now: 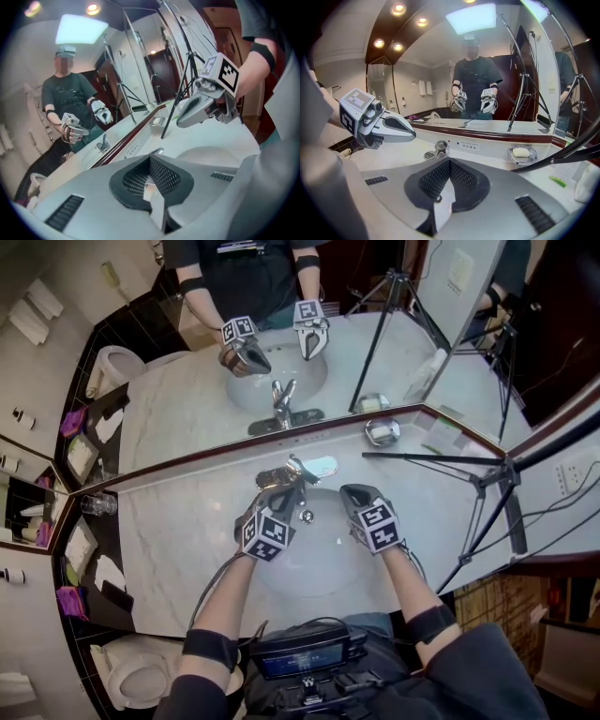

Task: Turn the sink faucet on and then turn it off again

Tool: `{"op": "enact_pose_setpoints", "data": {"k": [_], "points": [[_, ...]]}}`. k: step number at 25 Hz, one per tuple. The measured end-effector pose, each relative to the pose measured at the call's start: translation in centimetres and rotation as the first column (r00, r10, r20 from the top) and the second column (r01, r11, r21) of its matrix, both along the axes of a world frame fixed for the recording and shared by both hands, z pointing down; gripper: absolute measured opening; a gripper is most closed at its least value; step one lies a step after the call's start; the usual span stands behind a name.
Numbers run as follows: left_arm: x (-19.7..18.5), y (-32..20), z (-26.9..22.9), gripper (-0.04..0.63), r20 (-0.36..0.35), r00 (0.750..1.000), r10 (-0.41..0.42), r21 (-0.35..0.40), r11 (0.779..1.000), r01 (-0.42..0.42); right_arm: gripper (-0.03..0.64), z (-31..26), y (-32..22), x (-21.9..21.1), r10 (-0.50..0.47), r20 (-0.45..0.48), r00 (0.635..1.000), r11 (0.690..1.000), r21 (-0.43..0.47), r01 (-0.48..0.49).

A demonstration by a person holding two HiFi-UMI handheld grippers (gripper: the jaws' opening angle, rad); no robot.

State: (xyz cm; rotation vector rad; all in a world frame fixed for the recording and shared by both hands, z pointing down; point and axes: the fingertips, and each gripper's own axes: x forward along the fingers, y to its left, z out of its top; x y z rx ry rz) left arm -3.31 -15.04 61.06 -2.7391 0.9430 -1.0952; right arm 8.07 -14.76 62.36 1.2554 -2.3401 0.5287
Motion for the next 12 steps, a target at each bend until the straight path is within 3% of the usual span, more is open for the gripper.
{"op": "enact_pose_setpoints", "data": {"k": [6, 12], "points": [[-3.5, 1.1, -3.5, 0.001, -0.207, 0.963, -0.173, -0.086, 0.984, 0.158, 0.018, -1.5, 0.7, -0.7, -0.014, -0.004, 1.000, 1.000, 0.014, 0.014], [-7.6, 2.9, -4.6, 0.001, -0.338, 0.883, -0.327, -0.176, 0.943, 0.282, 0.018, -1.7, 1.5, -0.5, -0.025, -0.013, 1.000, 0.999, 0.024, 0.025]]}}
